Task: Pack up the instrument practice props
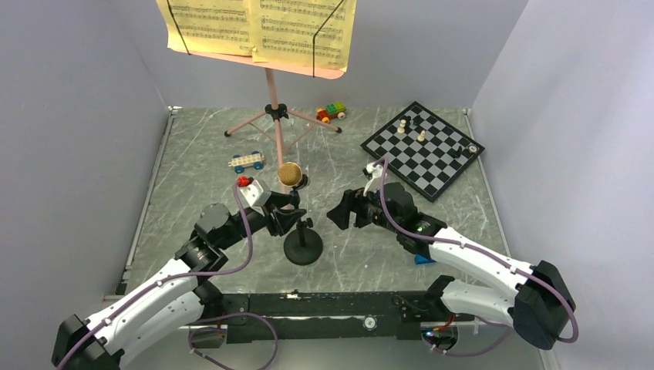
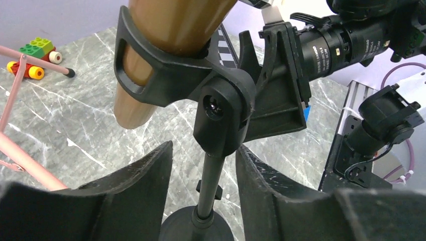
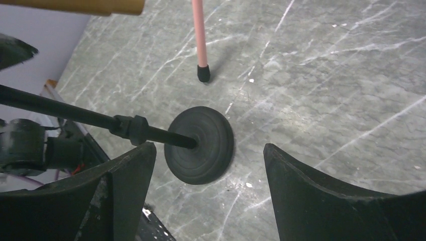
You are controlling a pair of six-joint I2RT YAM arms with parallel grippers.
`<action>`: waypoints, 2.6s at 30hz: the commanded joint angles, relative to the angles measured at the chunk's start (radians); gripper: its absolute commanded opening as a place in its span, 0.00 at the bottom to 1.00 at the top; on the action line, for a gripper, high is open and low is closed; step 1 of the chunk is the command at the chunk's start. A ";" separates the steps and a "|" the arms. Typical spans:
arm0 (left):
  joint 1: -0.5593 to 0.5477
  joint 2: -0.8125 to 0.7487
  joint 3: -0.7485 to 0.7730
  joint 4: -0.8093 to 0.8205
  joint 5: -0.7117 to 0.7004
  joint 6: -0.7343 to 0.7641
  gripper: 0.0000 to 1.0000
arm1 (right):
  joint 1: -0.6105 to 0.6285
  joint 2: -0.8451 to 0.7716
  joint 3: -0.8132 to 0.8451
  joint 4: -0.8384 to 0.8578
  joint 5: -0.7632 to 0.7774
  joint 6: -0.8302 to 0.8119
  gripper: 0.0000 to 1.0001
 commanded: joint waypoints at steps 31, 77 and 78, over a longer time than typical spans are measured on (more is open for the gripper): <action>-0.028 -0.006 0.027 0.062 0.100 0.138 0.00 | -0.085 0.416 0.125 0.445 -0.682 0.163 0.54; -0.033 0.027 -0.004 0.035 0.014 0.035 0.00 | 0.286 0.112 -0.034 0.249 0.114 -0.384 0.00; -0.033 0.019 -0.008 0.032 0.012 0.036 0.00 | 0.283 0.093 -0.036 0.245 0.112 -0.364 0.01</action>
